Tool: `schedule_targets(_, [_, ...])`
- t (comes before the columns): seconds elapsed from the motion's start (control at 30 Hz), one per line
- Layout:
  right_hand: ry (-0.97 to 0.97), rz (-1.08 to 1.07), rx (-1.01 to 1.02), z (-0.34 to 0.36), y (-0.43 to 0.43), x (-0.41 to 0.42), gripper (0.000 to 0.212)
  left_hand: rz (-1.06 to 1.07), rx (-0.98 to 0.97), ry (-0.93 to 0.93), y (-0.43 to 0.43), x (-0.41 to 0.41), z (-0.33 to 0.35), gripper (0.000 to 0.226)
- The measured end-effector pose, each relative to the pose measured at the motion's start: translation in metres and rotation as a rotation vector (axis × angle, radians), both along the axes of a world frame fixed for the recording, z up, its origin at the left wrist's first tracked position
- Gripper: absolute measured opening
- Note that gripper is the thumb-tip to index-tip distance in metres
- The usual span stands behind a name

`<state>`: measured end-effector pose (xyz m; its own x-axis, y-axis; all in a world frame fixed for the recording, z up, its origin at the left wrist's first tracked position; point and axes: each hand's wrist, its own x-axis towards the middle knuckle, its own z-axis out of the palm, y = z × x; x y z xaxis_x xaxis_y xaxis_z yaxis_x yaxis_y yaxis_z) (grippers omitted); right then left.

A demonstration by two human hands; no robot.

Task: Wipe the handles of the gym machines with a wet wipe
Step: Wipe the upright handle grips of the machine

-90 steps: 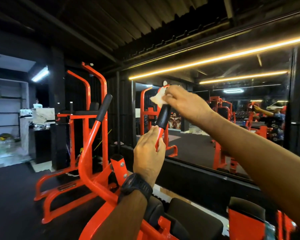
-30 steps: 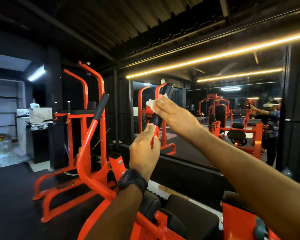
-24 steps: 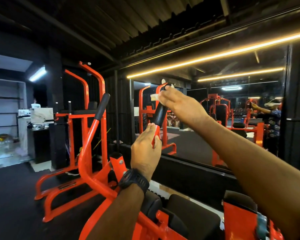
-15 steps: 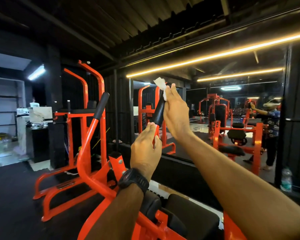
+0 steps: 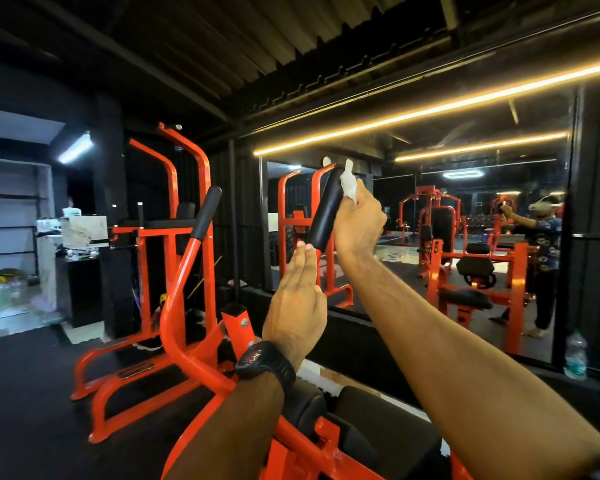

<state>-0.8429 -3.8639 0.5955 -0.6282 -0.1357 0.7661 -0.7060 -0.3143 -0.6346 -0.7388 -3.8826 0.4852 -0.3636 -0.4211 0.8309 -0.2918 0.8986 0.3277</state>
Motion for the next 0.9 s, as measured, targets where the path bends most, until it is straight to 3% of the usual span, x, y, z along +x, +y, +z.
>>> schedule_targets(0.07, [0.059,0.019,0.028,-0.011,0.004,0.005,0.039,-0.008,-0.025,-0.039,-0.001,0.002,-0.002,0.071])
schedule_targets(0.17, [0.251,0.006,0.176,-0.027,0.013,0.003,0.037,0.000,-0.053,-0.056,-0.004,0.002,-0.004,0.073])
schedule_targets(0.23, [0.276,-0.056,0.214,-0.022,0.019,0.000,0.040,0.008,-0.058,-0.074,-0.004,0.001,-0.005,0.074])
schedule_targets(0.43, [0.424,-0.126,0.180,-0.030,0.012,0.008,0.037,0.017,-0.074,-0.083,-0.002,0.004,-0.006,0.075])
schedule_targets(0.53, [0.166,-0.036,0.011,-0.019,0.009,0.003,0.024,0.022,-0.089,-0.083,-0.002,0.004,-0.007,0.076])
schedule_targets(0.63, [-0.008,0.050,0.008,-0.017,0.003,0.008,0.024,0.020,-0.084,-0.075,-0.002,0.004,-0.007,0.076])
schedule_targets(0.83, [-0.038,0.142,0.025,-0.007,0.005,0.006,0.021,0.016,-0.076,-0.074,-0.004,0.003,-0.008,0.077])
schedule_targets(0.9, [0.047,0.100,0.052,-0.014,0.009,0.010,0.025,0.022,-0.073,-0.071,-0.005,0.003,-0.009,0.078])
